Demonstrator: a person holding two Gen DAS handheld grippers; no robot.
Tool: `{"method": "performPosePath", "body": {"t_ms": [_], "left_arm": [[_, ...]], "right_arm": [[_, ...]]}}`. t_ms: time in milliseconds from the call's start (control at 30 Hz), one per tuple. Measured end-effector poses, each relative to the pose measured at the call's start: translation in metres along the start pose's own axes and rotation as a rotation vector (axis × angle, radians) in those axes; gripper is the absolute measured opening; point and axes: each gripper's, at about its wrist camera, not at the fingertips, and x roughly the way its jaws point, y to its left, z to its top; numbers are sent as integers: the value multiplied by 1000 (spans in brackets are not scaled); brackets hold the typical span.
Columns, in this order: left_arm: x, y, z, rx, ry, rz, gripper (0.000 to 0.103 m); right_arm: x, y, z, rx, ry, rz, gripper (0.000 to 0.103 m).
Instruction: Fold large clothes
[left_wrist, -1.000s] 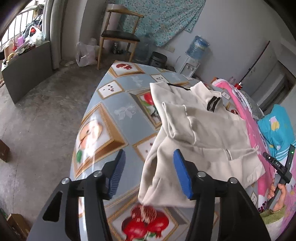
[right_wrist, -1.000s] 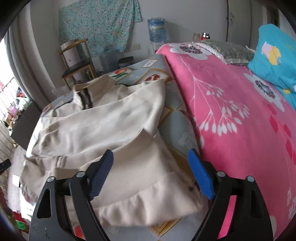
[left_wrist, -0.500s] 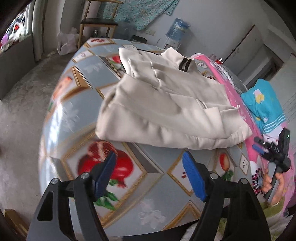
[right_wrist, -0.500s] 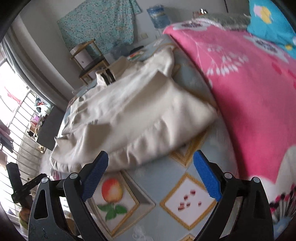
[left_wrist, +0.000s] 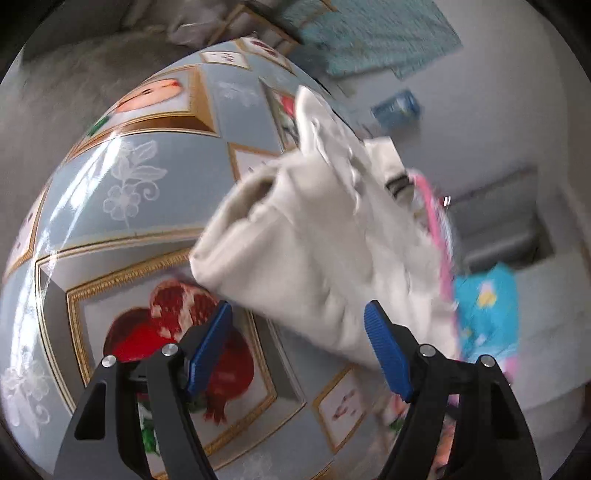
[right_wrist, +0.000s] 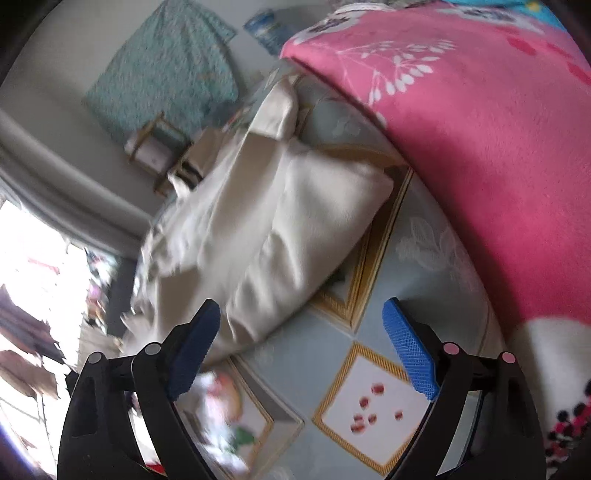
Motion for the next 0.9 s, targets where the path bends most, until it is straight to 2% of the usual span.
{"method": "performPosePath", "body": {"t_ms": [67,133,300,333,367,400,433,467,500,533,600,700,800,900], "left_arm": [[-1,9,5,-74,-21,-48,72],[0,11,8,-91,-39,-62,72],[9,-7,9,-58,-93,42,70],[11,-11,8,-42,-106,78,65],[14,-16,7,-18,-115,120,51],[19,-23,6,33,-124,182,43],[23,-30,4,95,-129,242,32],[25,-35,1,142,-137,272,23],[25,-43,-3,202,-153,298,19],[22,-54,-8,274,-179,326,15],[14,-68,-15,370,-228,358,13],[-10,-92,-25,476,-305,351,8],[-31,-106,-34,540,-341,334,8],[-50,-114,-39,570,-345,312,8]], "right_arm": [[2,-6,6,52,-23,33,83],[5,-11,11,92,-39,43,79],[11,-13,18,137,-100,28,63],[13,-12,20,132,-113,11,60],[15,-11,21,125,-123,-12,50],[17,-9,22,113,-128,-31,40],[19,-6,24,99,-128,-52,35],[20,-1,27,67,-130,-84,25],[19,5,29,30,-132,-104,13],[16,11,30,-2,-136,-115,9],[3,31,29,-104,-165,-145,6],[-12,51,26,-187,-185,-141,5],[-27,58,22,-200,-185,-104,5],[-35,58,18,-188,-178,-75,5]]}}
